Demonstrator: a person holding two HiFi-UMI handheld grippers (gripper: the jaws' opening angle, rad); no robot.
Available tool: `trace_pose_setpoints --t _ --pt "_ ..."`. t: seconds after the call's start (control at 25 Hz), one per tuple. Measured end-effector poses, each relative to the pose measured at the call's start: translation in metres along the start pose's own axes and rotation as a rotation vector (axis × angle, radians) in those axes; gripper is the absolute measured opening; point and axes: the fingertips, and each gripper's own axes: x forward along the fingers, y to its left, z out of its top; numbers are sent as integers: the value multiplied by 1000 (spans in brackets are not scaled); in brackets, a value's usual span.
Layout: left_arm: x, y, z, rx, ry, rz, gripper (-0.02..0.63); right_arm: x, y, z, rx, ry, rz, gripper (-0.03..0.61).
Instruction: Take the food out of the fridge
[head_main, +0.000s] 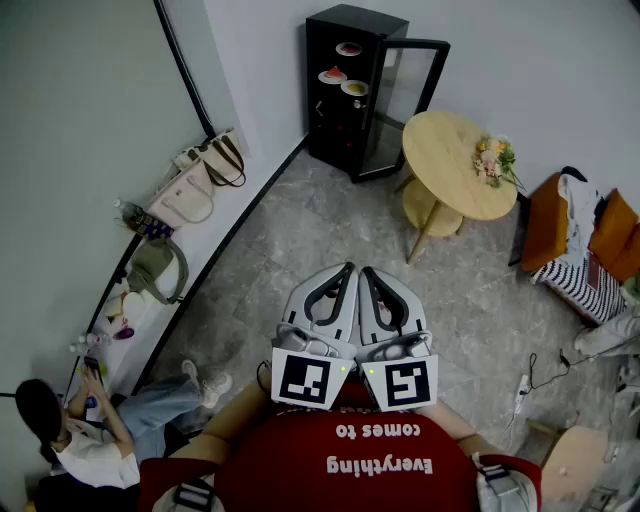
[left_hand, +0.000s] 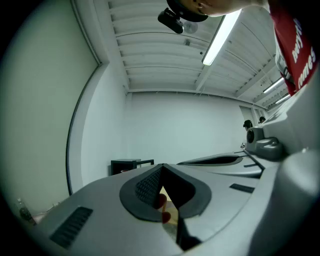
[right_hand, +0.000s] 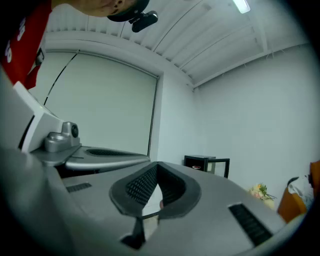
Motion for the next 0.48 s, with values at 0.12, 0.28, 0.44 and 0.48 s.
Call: trace_pose_setpoints --t 0.12,0.28,0.44,0.48 --pt "-12 9 -1 -3 5 6 3 2 15 1 -1 7 7 9" --pt "-31 30 -11 -35 10 21 3 10 42 -7 -6 26 21 9" --pt "-48 50 -22 -40 16 18 3 19 68 -16 7 33 20 9" --pt "-52 56 -23 -35 16 17 3 22 75 -17 19 34 20 9"
